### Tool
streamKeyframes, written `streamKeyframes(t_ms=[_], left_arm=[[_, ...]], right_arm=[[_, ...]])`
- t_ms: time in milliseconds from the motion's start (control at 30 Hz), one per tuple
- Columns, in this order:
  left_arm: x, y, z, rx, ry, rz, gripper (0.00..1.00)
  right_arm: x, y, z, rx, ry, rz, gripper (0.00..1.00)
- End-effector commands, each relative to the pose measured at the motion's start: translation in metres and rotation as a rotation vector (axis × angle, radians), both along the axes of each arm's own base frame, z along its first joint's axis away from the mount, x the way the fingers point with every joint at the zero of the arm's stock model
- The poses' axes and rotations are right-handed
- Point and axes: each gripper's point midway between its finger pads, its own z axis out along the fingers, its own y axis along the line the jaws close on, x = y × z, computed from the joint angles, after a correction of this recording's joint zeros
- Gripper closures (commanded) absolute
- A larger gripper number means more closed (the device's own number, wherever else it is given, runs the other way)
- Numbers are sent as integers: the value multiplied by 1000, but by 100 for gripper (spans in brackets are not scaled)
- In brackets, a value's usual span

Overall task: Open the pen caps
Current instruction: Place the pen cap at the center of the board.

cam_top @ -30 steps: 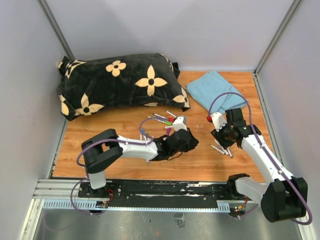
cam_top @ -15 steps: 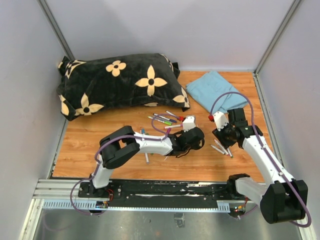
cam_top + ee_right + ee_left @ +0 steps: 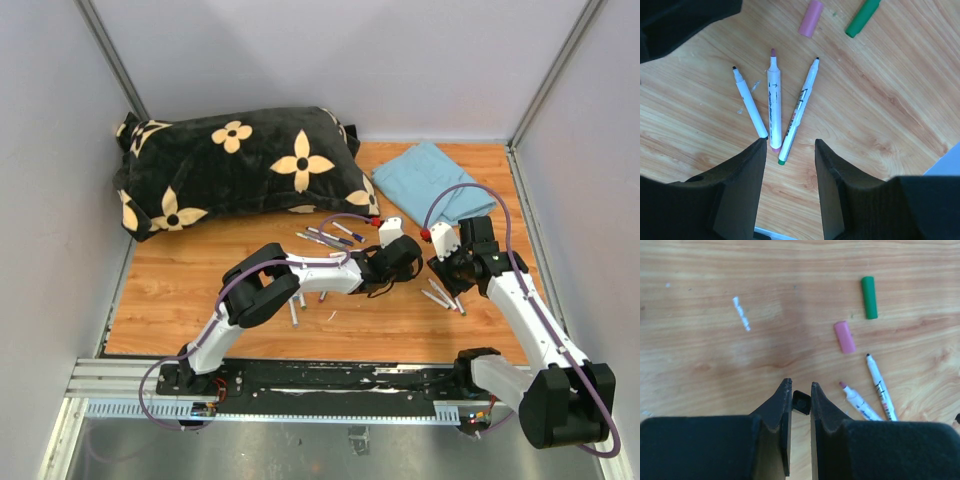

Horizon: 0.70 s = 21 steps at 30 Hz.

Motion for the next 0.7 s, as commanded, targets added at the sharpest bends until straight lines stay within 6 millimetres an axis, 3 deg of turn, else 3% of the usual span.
streamKeyframes(t_ms=[0, 267, 400, 567, 667], left_arm=[[2, -18, -3, -14, 24, -29, 97], [9, -18, -2, -29, 33, -20, 79], [10, -19, 16, -51, 10, -39, 73], [7, -15, 49, -103, -41, -61, 58], [7, -9, 60, -104, -63, -65, 56]], right_arm=[[7, -6, 13, 13, -45, -46, 55], [7, -7, 15, 23, -55, -52, 54], [6, -7, 15, 29, -56, -53, 54], [6, -6, 16, 33, -57, -49, 54], [6, -6, 16, 34, -60, -48, 54]])
